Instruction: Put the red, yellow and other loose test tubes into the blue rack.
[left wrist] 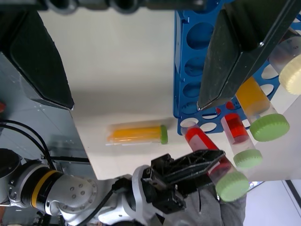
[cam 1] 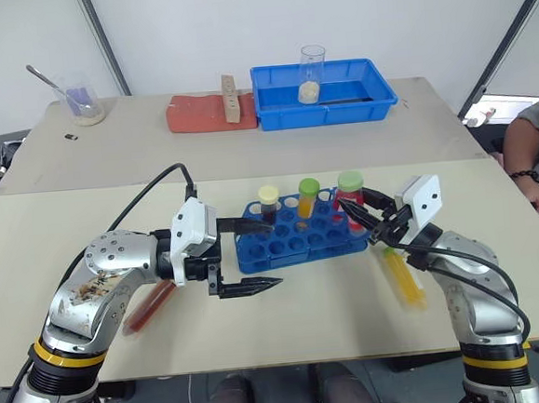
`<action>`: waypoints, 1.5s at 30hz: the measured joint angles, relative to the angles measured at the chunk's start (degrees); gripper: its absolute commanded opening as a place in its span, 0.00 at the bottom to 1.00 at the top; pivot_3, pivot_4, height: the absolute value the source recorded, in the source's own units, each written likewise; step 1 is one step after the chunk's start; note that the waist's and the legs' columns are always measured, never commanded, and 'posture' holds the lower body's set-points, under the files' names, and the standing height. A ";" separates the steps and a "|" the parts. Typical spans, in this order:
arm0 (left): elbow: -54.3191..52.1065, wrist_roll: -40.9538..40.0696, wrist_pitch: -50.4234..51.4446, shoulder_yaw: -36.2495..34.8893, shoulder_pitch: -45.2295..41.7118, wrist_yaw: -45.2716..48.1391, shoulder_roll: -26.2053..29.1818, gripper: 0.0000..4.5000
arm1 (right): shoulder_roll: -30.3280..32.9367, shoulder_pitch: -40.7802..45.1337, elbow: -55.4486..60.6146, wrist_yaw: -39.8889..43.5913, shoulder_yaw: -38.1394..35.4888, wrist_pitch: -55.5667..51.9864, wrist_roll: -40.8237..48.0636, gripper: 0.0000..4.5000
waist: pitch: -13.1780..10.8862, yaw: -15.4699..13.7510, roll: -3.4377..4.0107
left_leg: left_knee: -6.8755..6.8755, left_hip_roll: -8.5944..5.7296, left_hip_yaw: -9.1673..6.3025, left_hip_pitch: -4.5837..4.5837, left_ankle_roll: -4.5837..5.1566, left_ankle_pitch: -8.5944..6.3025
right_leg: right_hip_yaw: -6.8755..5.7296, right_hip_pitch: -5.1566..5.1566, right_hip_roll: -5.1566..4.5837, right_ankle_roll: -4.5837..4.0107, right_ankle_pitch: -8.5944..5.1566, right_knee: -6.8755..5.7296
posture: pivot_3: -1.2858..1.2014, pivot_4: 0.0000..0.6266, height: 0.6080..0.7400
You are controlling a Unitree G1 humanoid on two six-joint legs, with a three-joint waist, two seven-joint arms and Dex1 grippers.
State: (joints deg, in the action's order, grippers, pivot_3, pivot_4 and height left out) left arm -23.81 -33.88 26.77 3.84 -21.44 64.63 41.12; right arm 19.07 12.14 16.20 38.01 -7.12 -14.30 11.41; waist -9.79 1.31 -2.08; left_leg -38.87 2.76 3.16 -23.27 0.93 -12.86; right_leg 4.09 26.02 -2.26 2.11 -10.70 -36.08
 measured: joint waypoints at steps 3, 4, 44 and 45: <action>-0.03 0.49 1.34 0.77 -0.03 -0.17 1.00 1.00 | -0.05 -0.30 -0.20 -1.59 0.81 1.33 0.00 0.23 | 0.00 0.03 0.00 | 0.00 0.01 -0.01 0.01 0.00 0.00 | -0.01 0.00 0.00 0.00 -0.01 0.00 | 0.52 0.24 1.00; -0.03 0.85 1.73 0.98 -0.06 -0.23 1.42 1.00 | -0.06 -0.48 -0.22 -1.93 0.98 1.74 0.00 0.23 | 0.00 0.03 0.00 | 0.01 0.01 -0.01 0.01 0.00 0.00 | -0.01 0.00 0.00 -0.01 -0.01 0.00 | 0.52 0.24 1.00; -1.55 2.30 4.85 3.22 -1.20 -4.52 1.10 1.00 | -1.21 -13.27 1.51 -12.21 3.48 5.90 3.11 0.99 | 0.01 0.76 0.01 | 0.05 0.02 -0.06 -0.02 0.00 0.00 | -0.02 0.00 0.00 -0.10 -0.09 0.02 | 0.52 0.24 1.00; -1.76 2.30 4.84 3.24 -1.17 -4.73 1.10 1.00 | 0.89 -15.17 4.08 -11.63 2.83 4.41 3.55 0.99 | 0.01 0.71 0.01 | 0.05 0.02 -0.04 -0.02 0.00 0.00 | -0.01 0.00 0.00 -0.09 -0.10 0.02 | 0.52 0.24 1.00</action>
State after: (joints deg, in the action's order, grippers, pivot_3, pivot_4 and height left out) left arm -25.57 -31.58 31.62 7.08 -22.61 59.90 42.22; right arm 19.96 -3.03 20.28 26.37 -4.29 -9.89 14.96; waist -9.78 2.02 -2.07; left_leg -38.82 2.77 3.11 -23.29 0.93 -12.86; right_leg 4.08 26.02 -2.26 2.02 -10.80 -36.06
